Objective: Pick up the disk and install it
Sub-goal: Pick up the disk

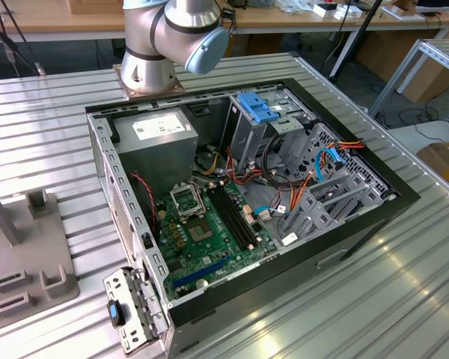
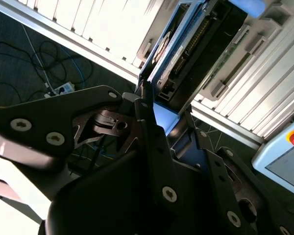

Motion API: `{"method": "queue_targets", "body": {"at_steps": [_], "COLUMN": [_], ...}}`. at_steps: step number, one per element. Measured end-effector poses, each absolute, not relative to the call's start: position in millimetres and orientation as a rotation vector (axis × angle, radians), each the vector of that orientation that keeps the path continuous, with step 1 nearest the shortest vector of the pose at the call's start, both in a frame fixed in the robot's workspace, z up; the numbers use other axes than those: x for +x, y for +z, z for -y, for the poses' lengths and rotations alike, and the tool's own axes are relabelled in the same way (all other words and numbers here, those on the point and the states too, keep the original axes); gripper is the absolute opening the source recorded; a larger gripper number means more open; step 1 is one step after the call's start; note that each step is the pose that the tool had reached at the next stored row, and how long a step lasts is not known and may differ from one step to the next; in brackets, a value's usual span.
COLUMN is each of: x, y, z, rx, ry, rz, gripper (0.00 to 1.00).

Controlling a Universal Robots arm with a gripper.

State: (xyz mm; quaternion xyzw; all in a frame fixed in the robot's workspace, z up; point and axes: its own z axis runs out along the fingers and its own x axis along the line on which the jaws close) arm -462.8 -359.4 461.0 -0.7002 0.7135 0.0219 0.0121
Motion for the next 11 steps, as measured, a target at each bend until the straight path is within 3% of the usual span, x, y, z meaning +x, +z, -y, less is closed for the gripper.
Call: {"method": "queue_targets", "body": {"at_steps": [11], "x": [-462.7], "y": [472.5], "z": [359.4], "rx": [-2.183], "ry": [0.068], "rz": [-2.225], "gripper": [0.37]}}
